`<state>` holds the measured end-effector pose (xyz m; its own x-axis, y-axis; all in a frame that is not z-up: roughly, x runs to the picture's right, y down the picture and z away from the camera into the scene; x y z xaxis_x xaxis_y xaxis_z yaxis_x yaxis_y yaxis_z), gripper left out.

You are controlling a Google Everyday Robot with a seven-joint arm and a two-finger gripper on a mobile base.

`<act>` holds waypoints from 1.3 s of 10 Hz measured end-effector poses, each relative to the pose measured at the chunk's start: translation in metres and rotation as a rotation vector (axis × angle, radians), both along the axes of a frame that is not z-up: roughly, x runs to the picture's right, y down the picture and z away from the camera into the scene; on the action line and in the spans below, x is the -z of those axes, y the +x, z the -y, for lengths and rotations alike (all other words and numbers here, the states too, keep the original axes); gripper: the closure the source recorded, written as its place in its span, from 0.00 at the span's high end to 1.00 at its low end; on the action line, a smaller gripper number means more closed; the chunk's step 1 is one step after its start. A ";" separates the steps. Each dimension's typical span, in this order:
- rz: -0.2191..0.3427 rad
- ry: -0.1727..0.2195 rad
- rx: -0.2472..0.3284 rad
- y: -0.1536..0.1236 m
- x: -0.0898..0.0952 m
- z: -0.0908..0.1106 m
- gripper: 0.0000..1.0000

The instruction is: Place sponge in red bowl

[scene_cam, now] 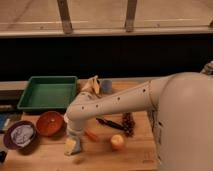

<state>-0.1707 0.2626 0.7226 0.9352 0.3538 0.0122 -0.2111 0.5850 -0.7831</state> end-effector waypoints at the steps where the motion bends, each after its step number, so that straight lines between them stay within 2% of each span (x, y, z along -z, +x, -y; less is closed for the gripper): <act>1: 0.009 -0.006 0.002 -0.005 -0.002 -0.003 0.80; 5: 0.019 -0.038 0.004 -0.015 -0.015 -0.013 0.80; 10: -0.040 -0.052 -0.011 -0.004 -0.035 -0.020 0.80; 12: -0.062 -0.044 -0.007 -0.003 -0.038 -0.023 0.69; 13: -0.074 -0.037 -0.004 -0.002 -0.038 -0.023 0.55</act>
